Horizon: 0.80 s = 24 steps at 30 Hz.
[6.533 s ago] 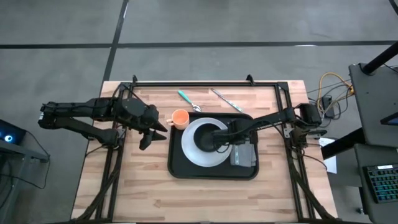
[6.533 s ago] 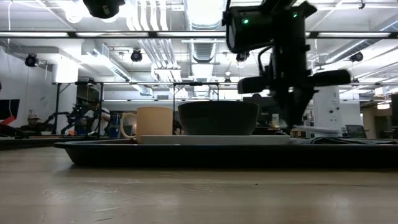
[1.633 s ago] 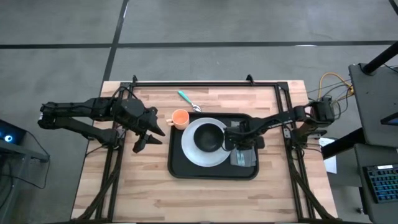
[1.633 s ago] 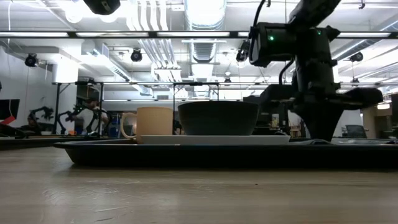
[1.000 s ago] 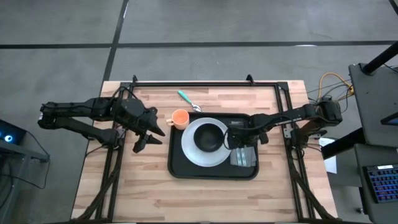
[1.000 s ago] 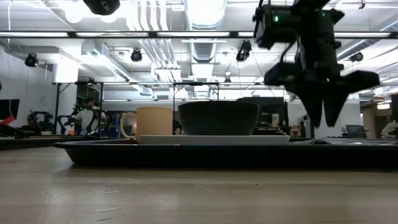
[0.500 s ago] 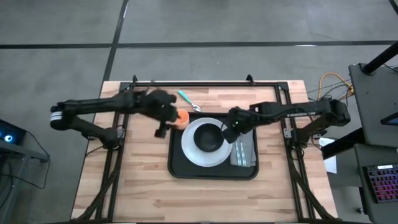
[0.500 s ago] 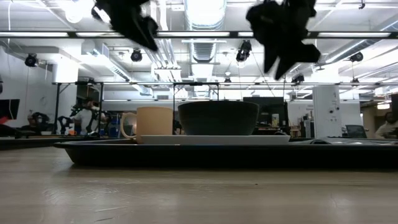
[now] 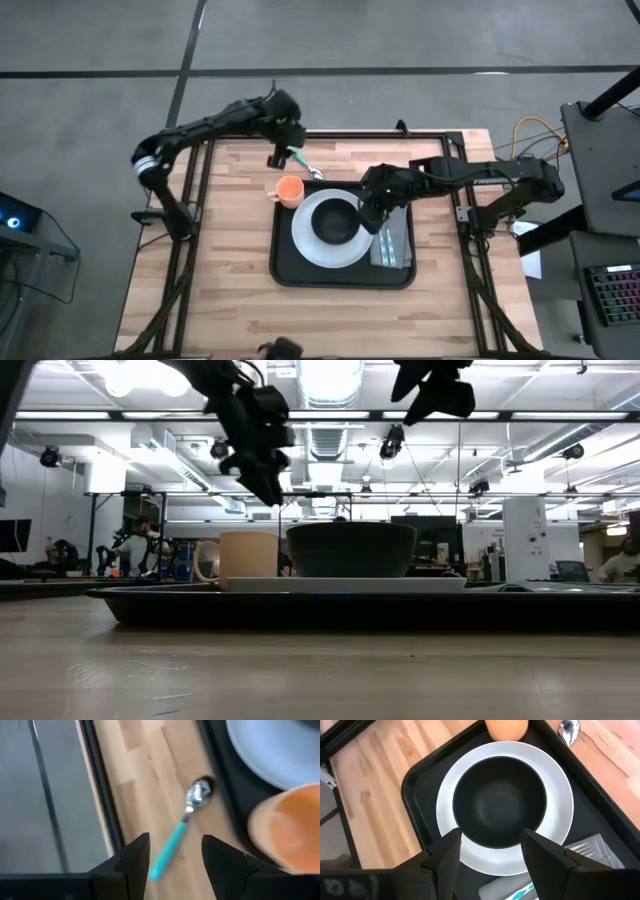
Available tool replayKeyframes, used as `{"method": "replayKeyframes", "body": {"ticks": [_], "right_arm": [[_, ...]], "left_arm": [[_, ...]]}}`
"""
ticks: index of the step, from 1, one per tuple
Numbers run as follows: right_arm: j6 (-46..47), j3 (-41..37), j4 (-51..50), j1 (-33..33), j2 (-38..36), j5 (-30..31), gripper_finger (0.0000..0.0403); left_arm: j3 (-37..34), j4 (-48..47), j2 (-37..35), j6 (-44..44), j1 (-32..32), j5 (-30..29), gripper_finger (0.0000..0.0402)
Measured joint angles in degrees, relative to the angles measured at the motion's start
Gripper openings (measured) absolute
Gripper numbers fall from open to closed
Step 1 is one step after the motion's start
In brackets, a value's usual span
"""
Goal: Set up tray
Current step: Put the blue spoon on the gray napkin to the right of the blue knife
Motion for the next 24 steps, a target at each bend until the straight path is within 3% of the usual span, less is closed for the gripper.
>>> {"method": "replayKeyframes", "body": {"ticks": [8, 13, 20, 24], "right_arm": [[-0.52, 1.0, 0.41, 2.87, 0.02, -0.47, 0.0196], [-0.47, 1.06, 2.91, 5.66, 0.04, -0.46, 0.0196], [-0.94, 1.04, 4.74, 8.08, 0.13, 0.94, 0.0196], [-1.91, 0.87, 6.54, 7.99, 0.13, 1.7, 0.0196]], "left_arm": [[15.73, -7.76, 14.14, 11.04, 4.3, -0.11, 0.016], [20.02, -8.84, 20.55, 14.06, 7.79, 0.07, 0.016], [16.21, -11.1, 22.12, 26.26, 11.51, -0.51, 0.016], [12.53, -11.61, 22.06, 32.22, 11.93, -5.55, 0.016]]}}
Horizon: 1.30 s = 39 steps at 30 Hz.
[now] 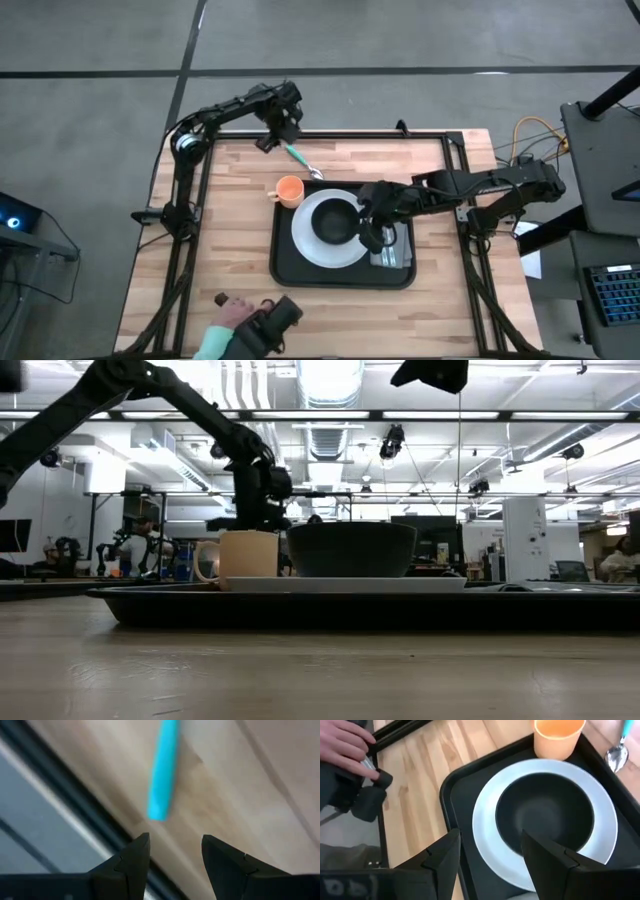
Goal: Set up tray
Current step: Put the blue spoon on the gray napkin to the right of the blue knife
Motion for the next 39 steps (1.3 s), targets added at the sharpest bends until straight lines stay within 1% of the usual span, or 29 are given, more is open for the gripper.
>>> {"method": "replayKeyframes", "body": {"ticks": [4, 10, 14, 19, 22, 33, 36, 39], "right_arm": [[-1.74, -0.04, 2.31, 0.04, 0.0, -0.02, 0.0196], [-2.9, -0.39, 3.83, 0.04, 0.0, -0.02, 0.0196], [-4.22, -0.63, 3.82, 0.04, 0.0, -0.07, 0.0196], [-4.26, -0.74, 3.82, 0.02, 0.0, -0.07, 0.0196], [-4.26, -0.74, 3.82, 0.02, 0.0, -0.13, 0.0196], [-3.97, -0.74, 3.85, 0.78, 0.0, -0.67, 0.0196], [-3.96, -0.74, 4.29, 1.76, 0.0, -0.7, 0.0196], [-3.98, -0.74, 6.24, 2.74, 0.0, -0.83, 0.0196]], "left_arm": [[-2.49, -0.23, -0.03, 0.18, -0.44, -0.74, 0.016], [-1.97, 3.58, -0.14, -1.28, -1.45, -0.78, 0.016], [-2.15, 5.82, -0.14, -1.65, -1.78, 2.17, 0.016], [-3.82, 7.85, 0.29, -2.68, -3.16, 2.41, 0.016], [-5.72, 11.39, 0.34, -2.75, -3.9, 2.4, 0.016], [-12.69, 18.7, 0.22, -3.01, -4.23, 0.82, 0.016], [-14.09, 21.43, 0.01, -3.01, -4.23, -0.57, 0.0159], [-14.1, 23.11, 0.07, -3.97, -4.23, -1.04, 0.0145]]}}
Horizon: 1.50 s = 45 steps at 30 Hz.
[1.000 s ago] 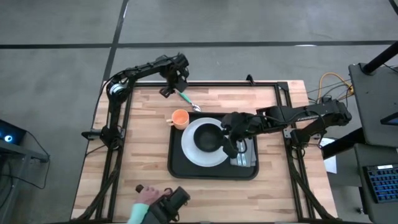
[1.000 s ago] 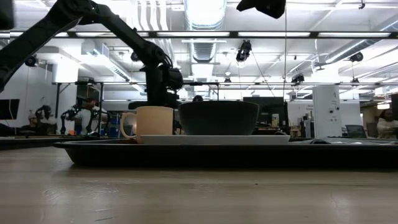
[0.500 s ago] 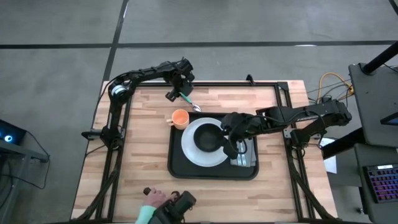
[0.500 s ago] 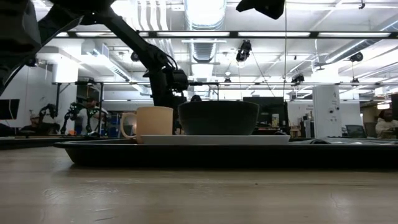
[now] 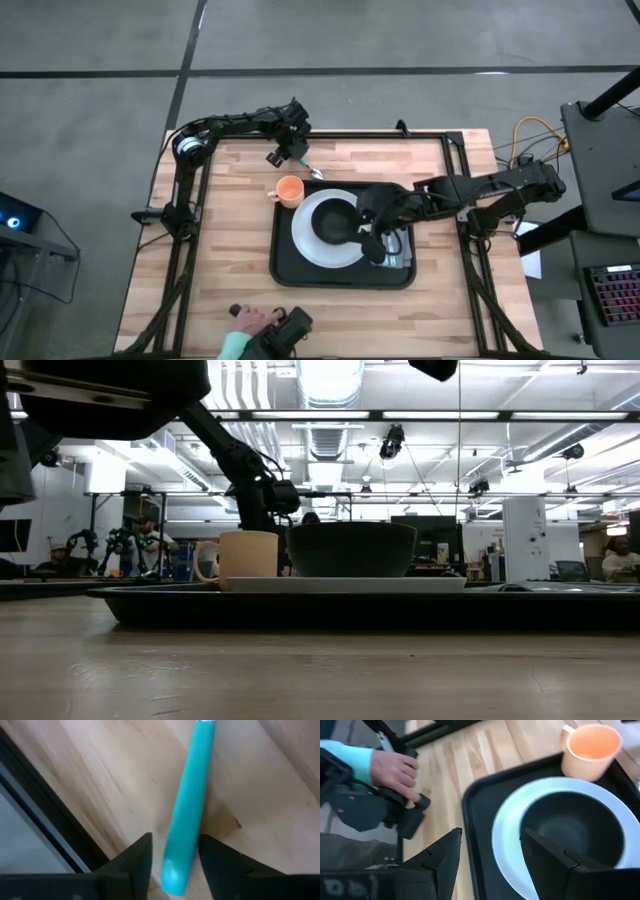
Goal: Set up tray
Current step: Put the blue spoon on the gray napkin to the right of the blue knife
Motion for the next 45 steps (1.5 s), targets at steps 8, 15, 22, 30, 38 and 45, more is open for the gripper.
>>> {"method": "replayKeyframes", "body": {"ticks": [8, 15, 22, 30, 38, 45], "right_arm": [[-1.29, 0.0, 5.64, 0.94, 0.0, 0.09, 0.0194], [-1.75, 0.0, 4.69, 0.89, 0.0, 1.32, 0.0194], [-5.91, 0.0, 5.31, 1.44, -2.72, 18.45, 0.0194], [-6.85, -0.03, 4.92, 1.78, -8.17, 26.5, 0.0194], [-14.56, -0.42, 12.41, -0.47, -9.09, 34.99, 0.0196], [-26.28, 0.49, 31.51, -5.42, -5.68, 28.4, 0.0196]], "left_arm": [[0.16, -1.98, 0.09, -8.47, 0.0, -0.49, 0.0057], [2.9, -7.6, 0.12, -17.99, -0.5, 1.71, 0.0057], [12.28, -14.8, -3.08, -33.17, -1.88, 9.62, 0.0057], [18.09, -14.33, -13.88, -50.37, -3.83, 18.66, 0.0057], [13.73, -2.63, -30.91, -67.14, -9.2, 24.24, 0.0057], [5.03, 11.72, -43.36, -77.93, -15.55, 26.49, 0.0057]]}}
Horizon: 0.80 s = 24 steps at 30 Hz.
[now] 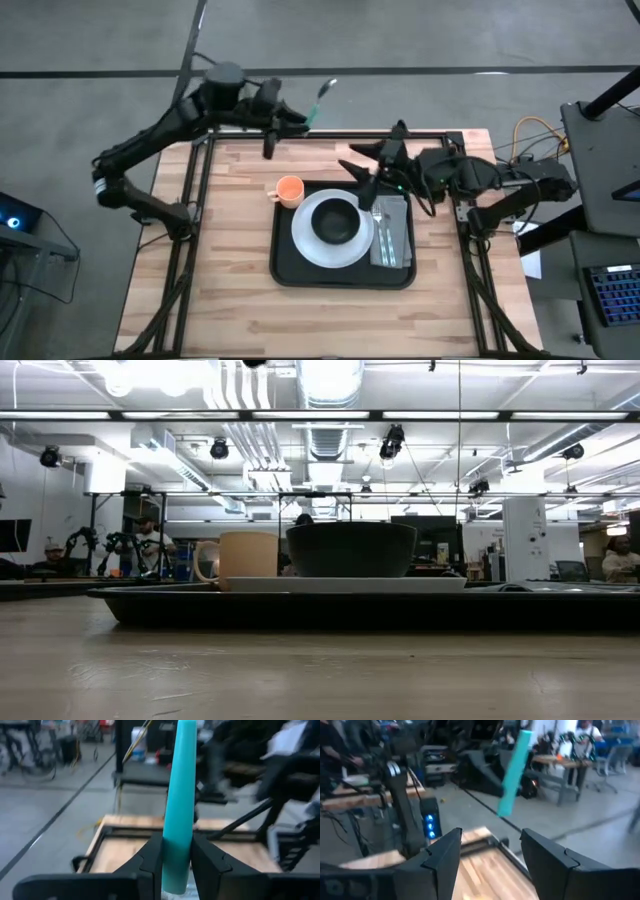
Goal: Set up tray
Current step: Put the blue spoon on the gray napkin to the right of the blue knife
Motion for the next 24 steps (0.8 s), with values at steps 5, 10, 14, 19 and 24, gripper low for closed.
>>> {"method": "replayKeyframes", "body": {"ticks": [5, 10, 14, 19, 24], "right_arm": [[-1.41, 4.38, 2.05, -2.31, 4.34, -3.76, 0.0188], [-3.49, 9.89, 1.59, -2.96, 8.89, -5.89, 0.0177], [-4.46, 13.97, 0.97, -2.98, 11.96, -6.7, 0.017], [-4.64, 18.72, -3.23, -2.94, 14.87, -7.53, 0.0166], [-3.13, 22.3, -7.44, -2.98, 16.87, -8.25, 0.0166]], "left_arm": [[-7.78, 7.79, -5.71, -4.99, -4.06, 0.23, 0.0057], [-14.3, 13.39, -8.32, -7.09, -8.11, 0.09, 0.0057], [-16.69, 15.28, -8.6, -8.23, -10.73, -0.75, 0.0057], [-16.65, 15.43, -7.54, -8.08, -13.76, -4.49, 0.0057], [-16.82, 15.35, -7.43, -7.35, -14.0, -6.25, 0.0057]]}}
